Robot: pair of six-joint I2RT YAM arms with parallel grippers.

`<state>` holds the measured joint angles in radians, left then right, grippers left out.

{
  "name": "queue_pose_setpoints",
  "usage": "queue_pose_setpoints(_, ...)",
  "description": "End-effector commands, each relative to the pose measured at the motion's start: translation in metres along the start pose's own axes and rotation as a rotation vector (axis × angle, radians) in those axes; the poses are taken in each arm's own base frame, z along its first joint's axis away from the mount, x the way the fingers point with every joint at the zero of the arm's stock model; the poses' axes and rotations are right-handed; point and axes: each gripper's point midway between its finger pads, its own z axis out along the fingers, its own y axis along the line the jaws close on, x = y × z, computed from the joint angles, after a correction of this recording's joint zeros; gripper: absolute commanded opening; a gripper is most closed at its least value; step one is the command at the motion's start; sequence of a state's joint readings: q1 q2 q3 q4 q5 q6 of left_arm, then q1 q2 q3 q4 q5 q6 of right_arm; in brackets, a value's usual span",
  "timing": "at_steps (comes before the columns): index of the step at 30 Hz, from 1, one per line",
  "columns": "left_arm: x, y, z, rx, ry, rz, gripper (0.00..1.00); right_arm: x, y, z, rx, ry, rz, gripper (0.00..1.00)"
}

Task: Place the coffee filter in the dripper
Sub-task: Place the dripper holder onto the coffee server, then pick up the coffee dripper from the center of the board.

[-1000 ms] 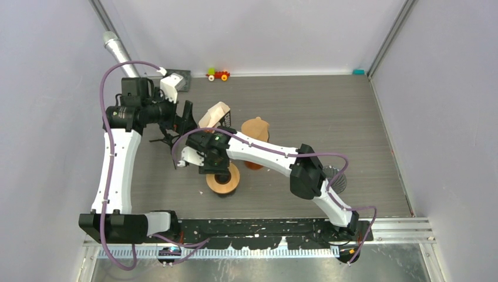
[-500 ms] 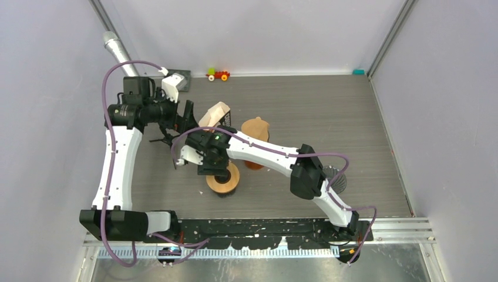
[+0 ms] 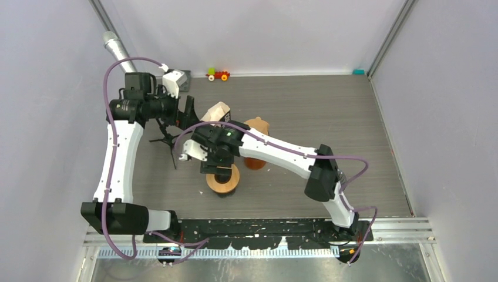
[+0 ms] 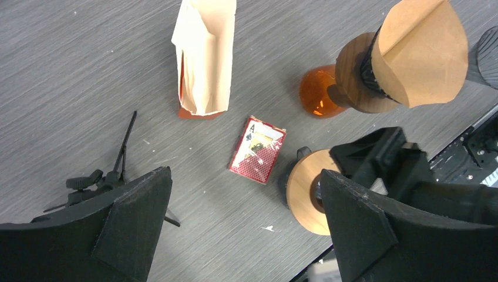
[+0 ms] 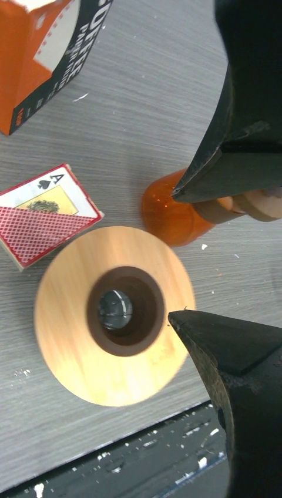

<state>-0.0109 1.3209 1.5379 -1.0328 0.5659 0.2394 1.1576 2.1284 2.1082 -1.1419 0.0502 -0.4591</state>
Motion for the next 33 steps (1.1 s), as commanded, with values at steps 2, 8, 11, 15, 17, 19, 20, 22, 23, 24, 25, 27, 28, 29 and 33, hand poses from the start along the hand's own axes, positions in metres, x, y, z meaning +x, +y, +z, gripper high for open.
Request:
queue_pose_setpoints(2, -0.033, -0.008, -0.004, 0.048, -0.093, -0.009, 1.0, -0.002, 0.002, -0.057, 0.036, -0.116, 0.003, 0.72)
queue_pose_setpoints(8, -0.036, -0.014, 0.001, 0.08, -0.089, -0.001, 1.0, 0.009, 0.015, -0.095, 0.029, -0.232, -0.025, 0.72)
queue_pose_setpoints(11, -0.028, -0.021, 0.005, 0.091, -0.064, 0.05, 0.98, 0.013, 0.018, -0.119, 0.033, -0.29, -0.033, 0.72)
queue_pose_setpoints(15, -0.011, -0.025, 0.012, 0.063, -0.017, 0.138, 0.96, 0.021, 0.011, -0.149, 0.042, -0.374, -0.003, 0.71)
queue_pose_setpoints(17, -0.007, -0.028, 0.014, 0.054, -0.008, 0.165, 0.96, 0.028, 0.0, -0.158, 0.051, -0.398, 0.044, 0.71)
queue_pose_setpoints(19, -0.004, -0.03, 0.016, 0.045, -0.005, 0.187, 0.95, 0.04, -0.015, -0.167, 0.064, -0.42, 0.107, 0.71)
queue_pose_setpoints(20, -0.003, -0.03, 0.017, 0.04, -0.005, 0.194, 0.94, 0.048, -0.022, -0.17, 0.069, -0.428, 0.145, 0.71)
queue_pose_setpoints(22, -0.001, -0.029, 0.017, 0.029, -0.009, 0.201, 0.94, 0.069, -0.039, -0.175, 0.096, -0.439, 0.223, 0.71)
queue_pose_setpoints(23, 0.0, -0.028, 0.017, 0.024, -0.009, 0.203, 0.94, 0.084, -0.045, -0.174, 0.111, -0.428, 0.263, 0.71)
queue_pose_setpoints(24, 0.0, -0.028, 0.016, 0.023, -0.01, 0.208, 0.94, 0.098, -0.051, -0.174, 0.129, -0.419, 0.301, 0.71)
queue_pose_setpoints(25, 0.002, -0.028, 0.016, 0.022, -0.008, 0.211, 0.94, 0.112, -0.057, -0.175, 0.148, -0.408, 0.342, 0.71)
queue_pose_setpoints(27, 0.005, -0.029, 0.017, 0.027, -0.005, 0.213, 0.94, 0.141, -0.062, -0.175, 0.174, -0.386, 0.42, 0.7)
queue_pose_setpoints(28, 0.007, -0.031, 0.018, 0.032, -0.002, 0.216, 0.94, 0.157, -0.066, -0.178, 0.197, -0.38, 0.46, 0.7)
queue_pose_setpoints(29, 0.008, -0.032, 0.019, 0.04, -0.001, 0.218, 0.93, 0.171, -0.066, -0.177, 0.211, -0.367, 0.491, 0.7)
queue_pose_setpoints(33, 0.017, -0.038, 0.025, 0.07, 0.012, 0.221, 0.93, 0.227, -0.063, -0.169, 0.26, -0.3, 0.622, 0.69)
